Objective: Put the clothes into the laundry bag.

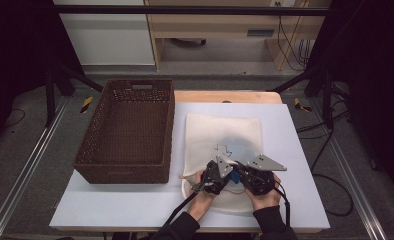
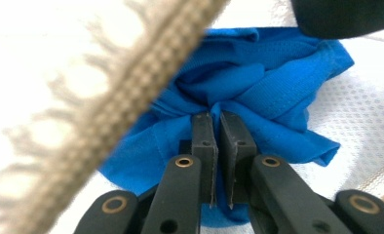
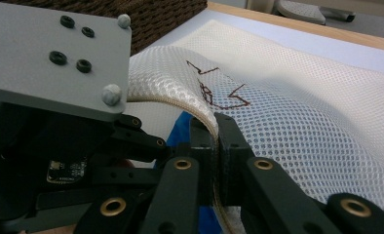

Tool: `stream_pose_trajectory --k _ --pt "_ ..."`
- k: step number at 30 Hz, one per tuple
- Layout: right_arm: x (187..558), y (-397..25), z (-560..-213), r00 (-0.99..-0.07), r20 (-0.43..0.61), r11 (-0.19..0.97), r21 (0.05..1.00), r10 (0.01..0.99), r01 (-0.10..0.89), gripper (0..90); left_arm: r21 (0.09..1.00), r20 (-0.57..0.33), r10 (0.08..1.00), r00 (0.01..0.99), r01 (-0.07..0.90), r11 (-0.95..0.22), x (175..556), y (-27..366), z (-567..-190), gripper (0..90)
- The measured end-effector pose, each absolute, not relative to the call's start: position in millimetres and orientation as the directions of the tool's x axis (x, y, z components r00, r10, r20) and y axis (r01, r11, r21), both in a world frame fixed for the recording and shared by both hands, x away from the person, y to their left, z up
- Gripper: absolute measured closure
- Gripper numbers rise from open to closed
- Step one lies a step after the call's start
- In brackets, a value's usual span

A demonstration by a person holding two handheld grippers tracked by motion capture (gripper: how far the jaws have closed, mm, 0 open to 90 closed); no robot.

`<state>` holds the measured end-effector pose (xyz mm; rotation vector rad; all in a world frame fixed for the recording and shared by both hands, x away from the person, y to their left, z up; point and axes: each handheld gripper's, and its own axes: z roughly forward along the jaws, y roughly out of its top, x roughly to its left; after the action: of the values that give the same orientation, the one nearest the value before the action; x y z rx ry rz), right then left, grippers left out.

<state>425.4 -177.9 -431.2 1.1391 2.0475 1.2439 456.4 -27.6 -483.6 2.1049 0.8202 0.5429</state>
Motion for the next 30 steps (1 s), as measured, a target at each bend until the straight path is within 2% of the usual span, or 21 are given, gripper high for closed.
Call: stream_pose_trajectory --k 4,16,19,22,25,28,30 --pt "426 -179 -432 -0.534 0.02 0.236 0.883 0.846 0.406 87.2 0.796 0.1 0.708 0.699 0.371 -0.478 452 -26 -482 74.8" --pt "424 -182 -431 -0.529 0.026 0.226 0.886 0.848 0.406 86.7 0.822 0.04 0.626 0.779 0.33 -0.464 411 10 -454 63.1" --pt "424 -182 -431 -0.531 0.023 0.229 0.886 0.847 0.403 86.6 0.808 0.037 0.615 0.788 0.338 -0.483 413 14 -454 65.1" --pt "423 -181 -432 -0.533 0.029 0.229 0.883 0.846 0.411 86.7 0.755 0.028 0.596 0.803 0.374 -0.539 419 10 -468 64.1" --pt "424 -181 -433 -0.536 0.025 0.235 0.881 0.844 0.411 86.7 0.748 0.0 0.603 0.797 0.401 -0.53 426 3 -476 63.5" --pt "424 -180 -433 -0.539 0.021 0.24 0.88 0.842 0.409 86.9 0.745 -0.004 0.626 0.78 0.42 -0.518 431 -3 -480 68.0" --pt "424 -180 -433 -0.538 0.027 0.235 0.88 0.843 0.413 87.0 0.745 0.003 0.645 0.764 0.428 -0.511 432 -8 -479 75.8"
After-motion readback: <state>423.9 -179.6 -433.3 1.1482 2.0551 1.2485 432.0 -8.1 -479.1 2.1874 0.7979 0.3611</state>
